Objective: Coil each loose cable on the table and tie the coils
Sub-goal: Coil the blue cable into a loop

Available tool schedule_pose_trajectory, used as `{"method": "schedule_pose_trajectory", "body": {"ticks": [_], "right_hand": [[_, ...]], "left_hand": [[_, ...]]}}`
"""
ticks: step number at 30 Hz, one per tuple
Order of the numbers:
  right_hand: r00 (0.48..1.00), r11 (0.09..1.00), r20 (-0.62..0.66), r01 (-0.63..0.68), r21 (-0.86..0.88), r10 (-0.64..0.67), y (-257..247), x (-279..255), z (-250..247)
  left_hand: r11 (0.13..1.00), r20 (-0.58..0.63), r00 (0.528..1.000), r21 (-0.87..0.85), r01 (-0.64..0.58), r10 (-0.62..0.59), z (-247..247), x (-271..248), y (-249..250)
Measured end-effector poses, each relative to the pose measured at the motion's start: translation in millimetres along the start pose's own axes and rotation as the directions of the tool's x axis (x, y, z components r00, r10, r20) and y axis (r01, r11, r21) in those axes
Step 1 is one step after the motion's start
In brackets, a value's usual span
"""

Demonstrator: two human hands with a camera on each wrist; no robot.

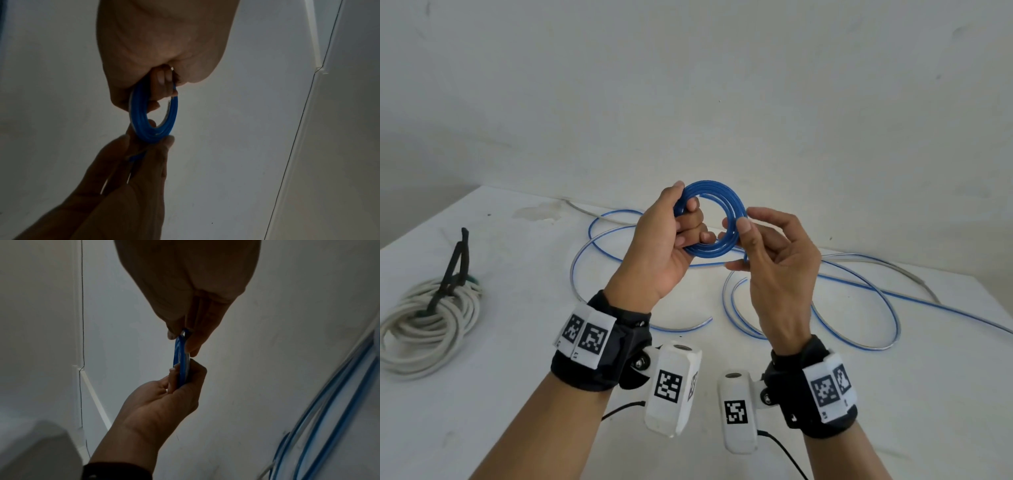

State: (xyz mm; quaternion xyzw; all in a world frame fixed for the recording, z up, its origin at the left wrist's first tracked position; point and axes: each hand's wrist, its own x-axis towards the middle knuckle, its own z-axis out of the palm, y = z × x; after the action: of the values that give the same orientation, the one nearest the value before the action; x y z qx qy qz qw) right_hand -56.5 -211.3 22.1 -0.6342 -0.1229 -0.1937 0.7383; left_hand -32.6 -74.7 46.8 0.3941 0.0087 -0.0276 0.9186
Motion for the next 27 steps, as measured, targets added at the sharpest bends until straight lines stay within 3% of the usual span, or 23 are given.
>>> {"method": "schedule_pose_trajectory", "body": {"ticks": [6,9,11,14,17,22,27], "right_hand": [[0.999,1.0,-0.035,0.007,0.025,-0.006,5.5,0.7,-0.3],[0.998,0.999,-0.037,0.041,0.008,-0.041,3.2,5.8,-6.9],[0.998,0.998,-0.025,0.057,-0.007,-0.057,0.6,9.0,-12.2],[0.998,0.999,0.051,0.032,-0.035,-0.03,-3.8,14.8,-22.2],[0.985,0.995,0.173,0.009,-0.101,0.009,-6.5,19.4,-31.5],[0.973,0.977,0.229,0.049,-0.207,0.0,-5.6,20.8,-35.9],[0.968,0.961,0.251,0.04,-0.274,0.032,-2.7,19.1,-33.0]], "left_hand": [[1.0,-0.034,0.999,0.006,-0.018,0.018,0.7,1.4,-5.7],[0.998,-0.079,0.997,0.061,0.006,-0.001,-1.0,2.7,-6.8],[0.983,-0.083,0.997,0.184,0.01,0.006,-4.4,3.4,-3.9],[0.832,0.089,0.993,0.545,-0.108,0.071,-14.4,3.0,6.2],[0.697,0.256,0.966,0.685,-0.212,0.043,-25.9,-1.3,14.6],[0.65,0.247,0.967,0.746,-0.145,-0.067,-34.7,-1.3,15.5],[0.625,0.219,0.976,0.761,-0.172,0.003,-36.9,2.4,13.4]]}}
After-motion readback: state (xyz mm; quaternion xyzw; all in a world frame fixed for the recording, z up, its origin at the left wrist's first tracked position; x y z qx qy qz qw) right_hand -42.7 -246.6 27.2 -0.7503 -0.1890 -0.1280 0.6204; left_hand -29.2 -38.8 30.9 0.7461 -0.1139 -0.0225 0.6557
